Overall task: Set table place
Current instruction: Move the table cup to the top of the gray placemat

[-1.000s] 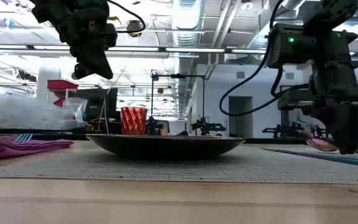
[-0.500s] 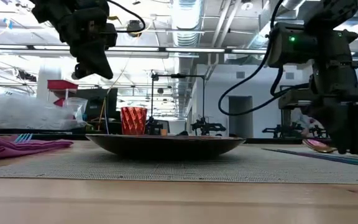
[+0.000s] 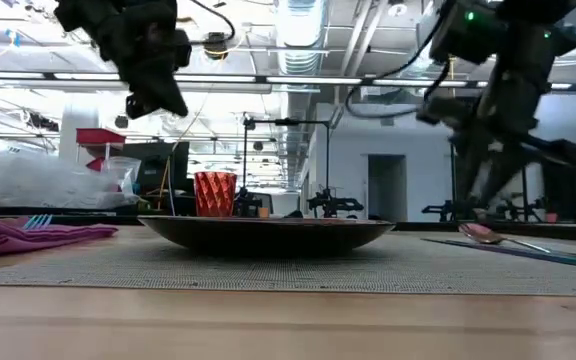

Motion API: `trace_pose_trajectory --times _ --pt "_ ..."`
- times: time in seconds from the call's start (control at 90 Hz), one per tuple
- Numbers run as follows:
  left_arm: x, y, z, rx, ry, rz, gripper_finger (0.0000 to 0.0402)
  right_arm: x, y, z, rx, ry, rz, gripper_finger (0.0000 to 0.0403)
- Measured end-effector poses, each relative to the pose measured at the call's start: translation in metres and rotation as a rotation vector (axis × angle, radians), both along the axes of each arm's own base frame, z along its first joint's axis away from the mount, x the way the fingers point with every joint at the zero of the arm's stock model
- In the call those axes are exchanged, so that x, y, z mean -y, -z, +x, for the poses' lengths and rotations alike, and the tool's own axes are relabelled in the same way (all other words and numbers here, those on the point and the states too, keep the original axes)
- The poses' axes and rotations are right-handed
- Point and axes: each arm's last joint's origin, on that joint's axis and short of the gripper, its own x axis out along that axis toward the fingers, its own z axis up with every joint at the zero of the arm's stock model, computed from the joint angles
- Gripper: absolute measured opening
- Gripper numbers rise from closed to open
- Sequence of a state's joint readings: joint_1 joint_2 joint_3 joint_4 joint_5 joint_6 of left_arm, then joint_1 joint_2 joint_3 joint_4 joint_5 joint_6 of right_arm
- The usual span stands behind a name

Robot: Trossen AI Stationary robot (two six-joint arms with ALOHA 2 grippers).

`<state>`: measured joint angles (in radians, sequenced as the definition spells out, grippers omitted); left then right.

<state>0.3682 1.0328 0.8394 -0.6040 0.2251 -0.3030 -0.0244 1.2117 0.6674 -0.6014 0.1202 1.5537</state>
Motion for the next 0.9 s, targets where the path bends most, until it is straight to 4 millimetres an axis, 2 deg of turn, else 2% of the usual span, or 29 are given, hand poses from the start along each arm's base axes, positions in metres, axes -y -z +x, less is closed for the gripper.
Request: trace_pose_trajectory --times 0.078,0.2,0.311,0.4,0.511,0.589,0.7,0.811,0.9 --pt "-0.001 0.001 0.001 0.001 -0.001 0.002 0.0011 0.008 -0.008 -0.004 0.034 -0.009 -0.027 0.0088" --pt "-0.002 0.016 0.006 -0.053 -0.01 -0.024 0.0011 0.016 -0.015 -0.008 0.069 -0.018 -0.045 0.0088" --pt "-0.004 0.026 0.015 -0.105 -0.003 -0.02 0.0011 0.025 -0.017 -0.003 0.117 -0.065 -0.089 0.0088" --pt "-0.01 0.03 0.023 -0.103 -0.013 0.071 0.0011 0.04 -0.017 0.004 0.162 -0.107 -0.123 0.0087" --pt "-0.031 0.024 0.035 -0.07 -0.06 0.19 0.0011 0.06 -0.019 0.009 0.2 -0.161 -0.121 0.0086" --pt "-0.049 0.017 0.039 -0.115 -0.108 0.261 0.0011 0.07 -0.024 0.011 0.214 -0.191 -0.155 0.0086" --pt "-0.078 -0.005 0.041 -0.18 -0.193 0.357 0.0011 0.082 -0.032 0.011 0.221 -0.237 -0.212 0.0086" --pt "-0.101 -0.017 0.039 -0.294 -0.154 0.426 0.0011 0.092 -0.036 0.008 0.225 -0.26 -0.235 0.0086" --pt "-0.117 -0.018 0.038 -0.369 -0.134 0.39 0.0012 0.097 -0.037 0.006 0.226 -0.265 -0.247 0.0086"
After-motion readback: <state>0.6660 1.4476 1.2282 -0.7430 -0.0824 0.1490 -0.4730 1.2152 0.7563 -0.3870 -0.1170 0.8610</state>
